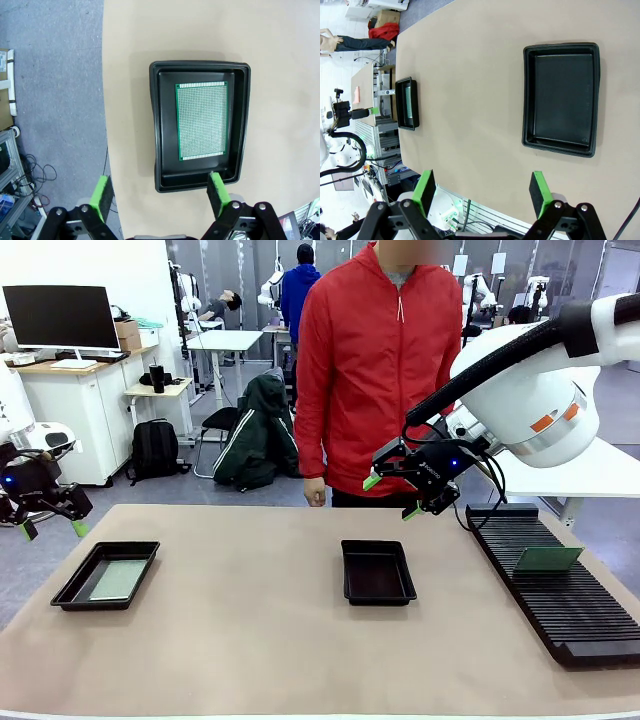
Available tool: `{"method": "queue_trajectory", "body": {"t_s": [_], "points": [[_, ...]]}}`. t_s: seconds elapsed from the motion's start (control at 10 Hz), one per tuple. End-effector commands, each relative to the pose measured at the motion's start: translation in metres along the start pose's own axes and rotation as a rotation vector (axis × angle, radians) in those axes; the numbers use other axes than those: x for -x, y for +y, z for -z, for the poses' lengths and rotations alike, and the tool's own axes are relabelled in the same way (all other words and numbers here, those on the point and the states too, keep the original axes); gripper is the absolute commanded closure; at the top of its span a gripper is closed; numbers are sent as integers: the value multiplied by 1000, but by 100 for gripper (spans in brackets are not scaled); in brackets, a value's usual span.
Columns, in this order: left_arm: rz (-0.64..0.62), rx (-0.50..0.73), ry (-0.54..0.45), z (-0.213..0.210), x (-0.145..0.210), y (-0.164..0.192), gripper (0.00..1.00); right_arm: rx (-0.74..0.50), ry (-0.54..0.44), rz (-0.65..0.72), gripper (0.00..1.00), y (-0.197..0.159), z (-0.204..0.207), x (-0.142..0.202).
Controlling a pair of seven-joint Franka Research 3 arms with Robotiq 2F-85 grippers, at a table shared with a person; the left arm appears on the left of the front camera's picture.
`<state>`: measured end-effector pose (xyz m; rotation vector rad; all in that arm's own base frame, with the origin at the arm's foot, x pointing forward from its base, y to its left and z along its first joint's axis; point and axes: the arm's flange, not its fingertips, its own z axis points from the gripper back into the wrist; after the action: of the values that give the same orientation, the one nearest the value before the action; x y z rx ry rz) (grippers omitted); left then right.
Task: Inspect and transfer BCBs to ESD trays.
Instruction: Pick up the Blank PCB from the PCB Rack and place it in the right ESD tray.
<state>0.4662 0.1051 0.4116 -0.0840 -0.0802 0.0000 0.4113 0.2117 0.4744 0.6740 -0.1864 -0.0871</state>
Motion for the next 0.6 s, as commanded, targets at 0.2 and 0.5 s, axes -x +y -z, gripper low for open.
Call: {"method": "queue_trajectory", "body": {"t_s": [0.2,0.5], "points": [[1,1,-11,2,0,1,0,77,31,-76,0,-58,-72,-9],[1,1,-11,2,0,1,0,201,87,-386,0,-90,-168,-10]]}}
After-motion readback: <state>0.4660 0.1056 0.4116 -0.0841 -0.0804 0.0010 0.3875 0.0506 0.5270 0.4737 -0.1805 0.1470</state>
